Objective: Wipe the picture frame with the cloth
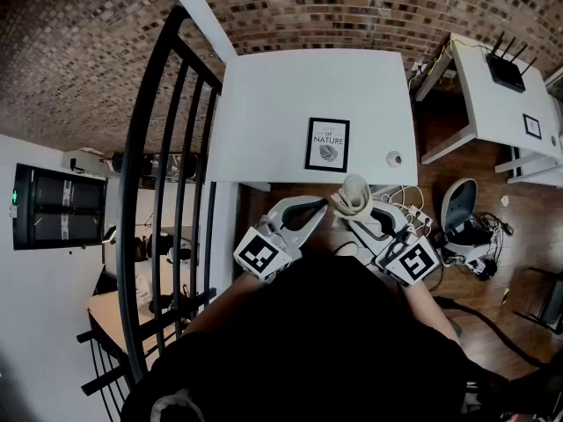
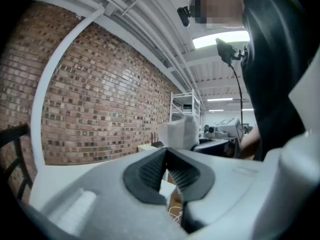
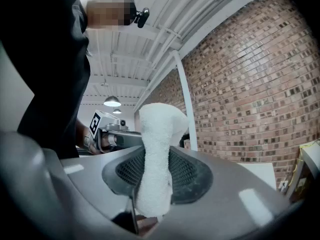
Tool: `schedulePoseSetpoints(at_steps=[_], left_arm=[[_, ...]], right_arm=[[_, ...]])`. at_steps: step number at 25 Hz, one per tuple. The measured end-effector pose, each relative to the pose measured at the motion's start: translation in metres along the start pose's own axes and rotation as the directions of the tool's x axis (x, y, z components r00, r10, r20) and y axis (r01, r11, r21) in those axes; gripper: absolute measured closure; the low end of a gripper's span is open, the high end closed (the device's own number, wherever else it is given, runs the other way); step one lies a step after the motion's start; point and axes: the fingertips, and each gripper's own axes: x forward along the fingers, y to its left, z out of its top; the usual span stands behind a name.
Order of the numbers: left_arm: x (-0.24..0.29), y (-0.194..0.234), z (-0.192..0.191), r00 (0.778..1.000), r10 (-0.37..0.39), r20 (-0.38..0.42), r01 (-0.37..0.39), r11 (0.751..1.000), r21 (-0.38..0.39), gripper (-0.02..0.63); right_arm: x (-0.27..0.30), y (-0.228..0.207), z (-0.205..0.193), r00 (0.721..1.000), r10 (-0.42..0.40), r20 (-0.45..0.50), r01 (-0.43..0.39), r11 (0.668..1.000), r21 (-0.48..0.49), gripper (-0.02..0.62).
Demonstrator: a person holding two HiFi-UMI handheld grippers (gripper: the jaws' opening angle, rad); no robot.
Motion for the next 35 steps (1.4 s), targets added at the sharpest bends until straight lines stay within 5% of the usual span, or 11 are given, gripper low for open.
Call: schedulePoseSetpoints(at_steps=[10,24,35], left_arm=[[0.017,0.029,0.012,0.999,0.037,0.000,-0.037,0.999,-0.035,0.604],[0.006,0.196,0.015,0.993,-0.117,0.031,0.117,0.993,-0.022,0.604],[0.020,0.266,-0.009,0.993,-0.113,0.028,0.114,0.992,-0.051,0.604]], right_arm=[[0.022,-0.034,0.000,1.000,0.017,0.006,-0.017,1.000,-0.011,0.463],[0.179,-0.102,-0.013,0.985,-0.136,-0.104,0.142,0.989,0.046,0.462],[0.224,-0.158,-0.032,0.956,-0.212,-0.201,0.232,0.969,0.082,0.461]])
